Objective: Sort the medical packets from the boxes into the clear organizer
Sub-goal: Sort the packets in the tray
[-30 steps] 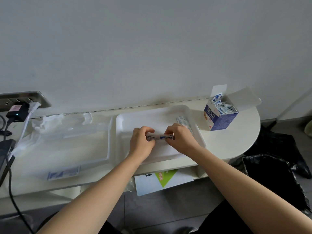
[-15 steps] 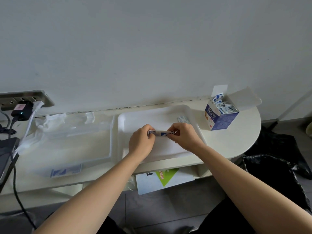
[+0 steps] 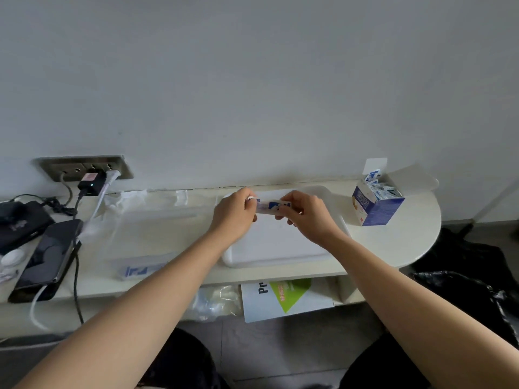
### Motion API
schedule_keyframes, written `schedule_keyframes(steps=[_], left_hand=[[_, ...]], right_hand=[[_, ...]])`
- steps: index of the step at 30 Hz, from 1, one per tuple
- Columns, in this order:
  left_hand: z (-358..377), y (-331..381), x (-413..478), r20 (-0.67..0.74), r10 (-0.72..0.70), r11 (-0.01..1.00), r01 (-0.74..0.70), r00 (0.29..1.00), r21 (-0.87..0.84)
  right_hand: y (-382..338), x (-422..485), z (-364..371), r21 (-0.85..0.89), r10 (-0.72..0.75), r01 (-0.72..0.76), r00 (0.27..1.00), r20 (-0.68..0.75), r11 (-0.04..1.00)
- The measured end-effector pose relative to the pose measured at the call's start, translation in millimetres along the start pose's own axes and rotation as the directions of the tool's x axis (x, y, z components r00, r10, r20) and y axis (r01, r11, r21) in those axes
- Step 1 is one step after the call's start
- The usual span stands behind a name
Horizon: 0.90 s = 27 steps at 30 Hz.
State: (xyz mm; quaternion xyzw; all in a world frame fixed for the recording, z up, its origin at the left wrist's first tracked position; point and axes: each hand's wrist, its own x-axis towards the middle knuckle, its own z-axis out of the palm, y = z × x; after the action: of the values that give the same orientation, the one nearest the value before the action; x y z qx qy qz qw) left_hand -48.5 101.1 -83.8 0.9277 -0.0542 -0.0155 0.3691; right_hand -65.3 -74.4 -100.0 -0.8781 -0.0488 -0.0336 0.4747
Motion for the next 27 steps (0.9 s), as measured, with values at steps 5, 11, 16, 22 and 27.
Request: schedule_keyframes(steps=[5, 11, 16, 22, 27], left_hand=[[-26.4, -16.1, -14.8, -0.033, -0.069, 0.967, 0.059, 0.997, -0.249], [-55.8, -41.9, -29.6, -0.010, -0.145, 0.872, 0.123, 0.989, -0.474], [-76.9, -58.8, -38.3, -0.041, -0.112, 0.886, 0.081, 0.993, -0.457], [-108.5, -101.4, -42.1, -0.050, -0.166, 0.921, 0.137, 0.985, -0.364], [-129.3, -126.8, -48.0, -0.103, -0.166, 0.972, 0.145, 0.981, -0.184]], right_hand=[[-30.9, 5.2, 28.6, -0.014, -0.051, 0.052, 0.997, 0.052, 0.999], [-61.9, 12.1, 63.7, 0.070, -0.055, 0.047, 0.991, 0.119, 0.996], [-80.9, 15.4, 88.4, 0.079, -0.063, 0.048, 0.976, 0.206, 0.996], [-110.7, 21.5, 121.2, 0.018, -0.022, 0.017, 0.938, 0.345, 1.000], [-132.2, 26.8, 146.3, -0.054, -0.039, 0.070, 0.897, 0.440, 0.996]])
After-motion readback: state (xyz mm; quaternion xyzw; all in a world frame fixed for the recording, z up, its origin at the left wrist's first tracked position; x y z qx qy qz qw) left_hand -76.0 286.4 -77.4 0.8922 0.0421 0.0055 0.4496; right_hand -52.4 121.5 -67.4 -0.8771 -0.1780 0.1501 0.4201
